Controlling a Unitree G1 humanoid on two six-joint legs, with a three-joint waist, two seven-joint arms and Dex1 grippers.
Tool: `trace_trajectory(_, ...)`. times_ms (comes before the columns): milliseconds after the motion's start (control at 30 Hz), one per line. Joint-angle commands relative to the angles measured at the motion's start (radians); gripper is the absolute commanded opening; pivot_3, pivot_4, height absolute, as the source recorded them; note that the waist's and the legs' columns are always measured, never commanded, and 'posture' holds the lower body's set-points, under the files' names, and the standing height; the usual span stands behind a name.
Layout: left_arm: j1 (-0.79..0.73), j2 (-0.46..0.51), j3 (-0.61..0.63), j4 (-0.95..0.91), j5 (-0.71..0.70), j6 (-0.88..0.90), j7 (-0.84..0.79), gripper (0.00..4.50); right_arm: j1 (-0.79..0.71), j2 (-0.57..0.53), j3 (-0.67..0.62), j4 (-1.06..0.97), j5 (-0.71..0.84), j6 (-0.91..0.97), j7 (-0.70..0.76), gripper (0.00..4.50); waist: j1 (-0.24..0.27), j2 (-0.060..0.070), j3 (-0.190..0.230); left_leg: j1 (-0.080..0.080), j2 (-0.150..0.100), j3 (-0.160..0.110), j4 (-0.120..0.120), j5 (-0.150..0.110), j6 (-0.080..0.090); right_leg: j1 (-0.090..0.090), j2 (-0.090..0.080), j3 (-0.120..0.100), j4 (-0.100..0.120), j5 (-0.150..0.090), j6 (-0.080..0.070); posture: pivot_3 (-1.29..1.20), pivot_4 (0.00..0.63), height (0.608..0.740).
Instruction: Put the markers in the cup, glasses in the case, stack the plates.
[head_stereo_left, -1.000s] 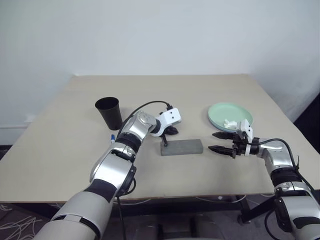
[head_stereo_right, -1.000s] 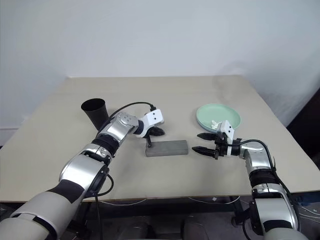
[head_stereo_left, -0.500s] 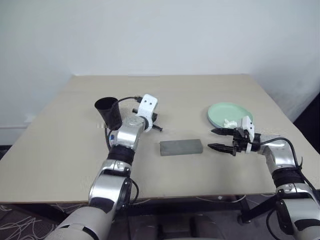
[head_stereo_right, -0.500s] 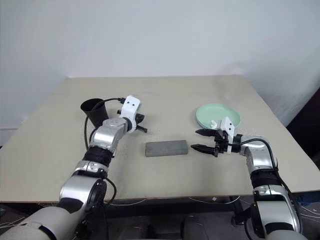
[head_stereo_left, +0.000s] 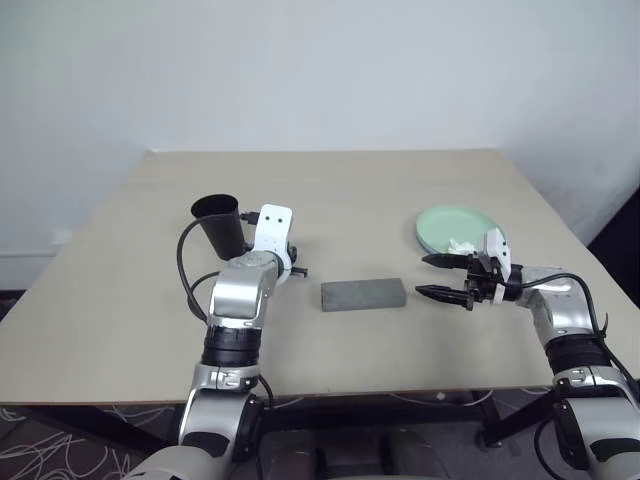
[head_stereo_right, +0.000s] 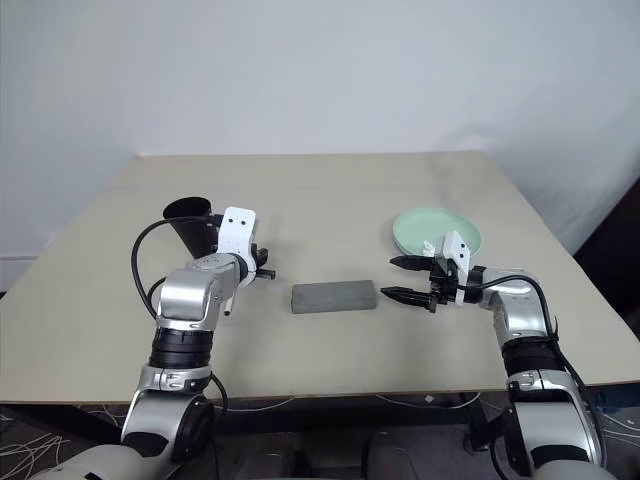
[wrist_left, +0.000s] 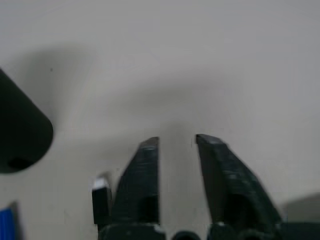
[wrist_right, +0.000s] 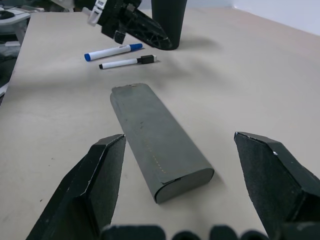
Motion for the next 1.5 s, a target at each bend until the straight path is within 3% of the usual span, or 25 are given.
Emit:
trace_trajectory(33, -0.012, 0.018, 0.027, -0.028, 0.014, -0.010, 0.052, 2.25, -0.037, -0.004, -0.007, 0.010, 0.004, -0.026, 0.003, 3.76, 0.000, 0.000, 0.000, 0.000, 0.000, 0.000, 0.000, 0.000, 0.000, 0.000, 0.000, 0.000, 0.000, 0.000, -0.001, 0.00, 0.000, 0.732)
trace_trajectory(300, -0.005, 0.069, 0.060, 0.026, -0.003, -0.032, 0.090, 2.25, -0.044, 0.001, 0.002, 0.032, -0.001, -0.045, -0.001, 3.76, 0.000, 0.000, 0.000, 0.000, 0.000, 0.000, 0.000, 0.001, -0.002, 0.000, 0.000, 0.000, 0.000, 0.001, -0.001, 0.00, 0.000, 0.732)
trace_trajectory(800, 0.015, 0.030, 0.111, 0.055, -0.061, 0.058, 0.100, 2.25, -0.043, 0.000, 0.011, 0.046, -0.004, -0.058, -0.009, 3.76, 0.000, 0.000, 0.000, 0.000, 0.000, 0.000, -0.001, 0.001, -0.002, 0.000, 0.000, -0.001, 0.000, 0.001, -0.001, 0.00, 0.000, 0.732)
trace_trajectory(1067, -0.001, 0.051, 0.103, 0.136, -0.068, 0.013, 0.094, 2.25, -0.038, -0.002, 0.013, 0.043, -0.006, -0.060, -0.014, 3.76, 0.000, 0.000, 0.000, 0.000, 0.000, 0.000, -0.001, 0.001, -0.002, 0.000, 0.000, -0.001, 0.000, 0.001, -0.001, 0.00, 0.000, 0.732)
trace_trajectory(1167, -0.005, 0.056, 0.098, 0.156, -0.073, -0.004, 0.090, 1.70, -0.037, -0.003, 0.011, 0.040, -0.007, -0.059, -0.017, 3.76, 0.000, 0.000, 0.000, 0.001, 0.000, 0.000, -0.001, 0.001, -0.003, 0.000, 0.000, -0.001, 0.000, 0.001, -0.001, 0.00, 0.000, 0.732)
trace_trajectory(1333, -0.010, 0.060, 0.089, 0.177, -0.078, -0.022, 0.093, 0.14, -0.037, -0.006, 0.009, 0.046, -0.009, -0.064, -0.020, 3.76, 0.000, 0.000, 0.000, 0.001, 0.000, 0.001, -0.001, 0.002, -0.003, 0.000, 0.000, -0.001, 0.000, 0.001, -0.001, 0.00, 0.000, 0.732)
trace_trajectory(1500, -0.013, 0.066, 0.080, 0.190, -0.079, -0.036, 0.091, 0.03, -0.041, -0.006, 0.007, 0.054, -0.012, -0.068, -0.022, 3.76, 0.001, 0.000, 0.000, 0.001, 0.000, 0.000, -0.001, 0.002, -0.003, 0.000, 0.000, -0.001, 0.000, 0.001, -0.001, 0.00, 0.000, 0.732)
